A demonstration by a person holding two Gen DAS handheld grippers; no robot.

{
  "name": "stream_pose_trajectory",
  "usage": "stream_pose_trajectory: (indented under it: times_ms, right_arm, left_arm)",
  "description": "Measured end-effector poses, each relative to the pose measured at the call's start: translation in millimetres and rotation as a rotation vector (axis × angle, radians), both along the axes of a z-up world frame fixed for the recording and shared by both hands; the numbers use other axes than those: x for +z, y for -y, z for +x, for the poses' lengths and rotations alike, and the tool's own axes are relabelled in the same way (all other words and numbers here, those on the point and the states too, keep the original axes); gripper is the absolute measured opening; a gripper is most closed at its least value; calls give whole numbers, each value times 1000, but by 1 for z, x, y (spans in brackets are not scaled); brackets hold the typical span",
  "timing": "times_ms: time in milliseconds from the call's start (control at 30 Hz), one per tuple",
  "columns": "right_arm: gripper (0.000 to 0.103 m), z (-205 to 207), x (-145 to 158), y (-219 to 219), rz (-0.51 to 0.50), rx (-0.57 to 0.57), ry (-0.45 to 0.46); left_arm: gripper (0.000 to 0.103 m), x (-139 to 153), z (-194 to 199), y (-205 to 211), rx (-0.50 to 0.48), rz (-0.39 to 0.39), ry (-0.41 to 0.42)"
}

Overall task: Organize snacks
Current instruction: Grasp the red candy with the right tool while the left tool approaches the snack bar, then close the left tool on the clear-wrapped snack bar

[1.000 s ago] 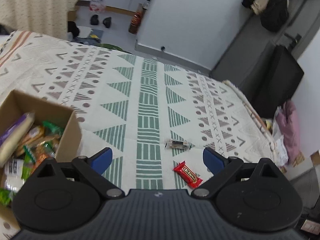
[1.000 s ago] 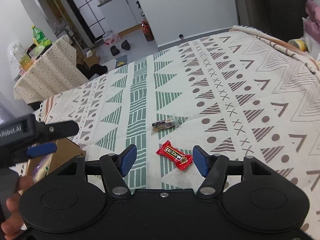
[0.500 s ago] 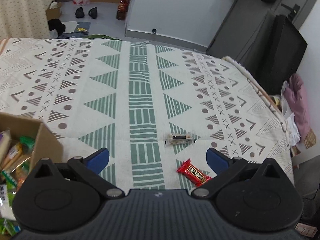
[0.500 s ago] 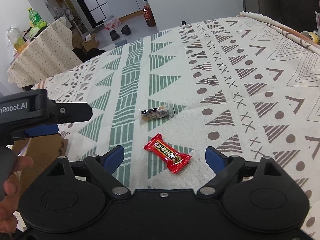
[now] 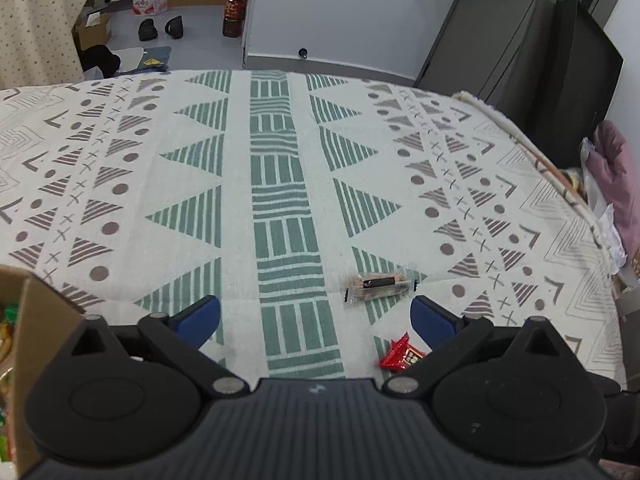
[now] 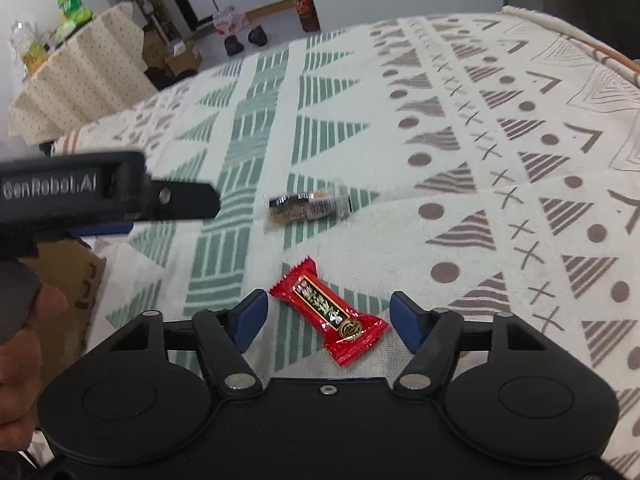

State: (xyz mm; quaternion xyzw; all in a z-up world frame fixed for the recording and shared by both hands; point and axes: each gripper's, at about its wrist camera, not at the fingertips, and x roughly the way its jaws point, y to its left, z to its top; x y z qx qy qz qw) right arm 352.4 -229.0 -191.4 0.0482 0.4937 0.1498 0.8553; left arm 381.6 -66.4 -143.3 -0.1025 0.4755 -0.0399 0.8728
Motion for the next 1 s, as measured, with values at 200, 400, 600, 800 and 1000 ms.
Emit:
stream_pose_trajectory:
  times_ms: [200,400,600,800,1000]
  right_arm:
    - [37,5,-6,6,-37,-34,13]
    - [21,9,-8,20,-11,-76,11]
    - [21,14,-7,33,9,-139,7]
    - [21,17,-8,50,17,-220,-16]
    - [21,18,-9,56,36,-247,-26]
  left_arm:
    - [100,-14,10,11,-26,8,8]
    - [98,-25,20,25,-61,24,17]
    - [95,-32,30,40,-115,36,48]
    - [93,-42,38,49,-152,79,48]
    - [87,-53,45,62,-203,142,38]
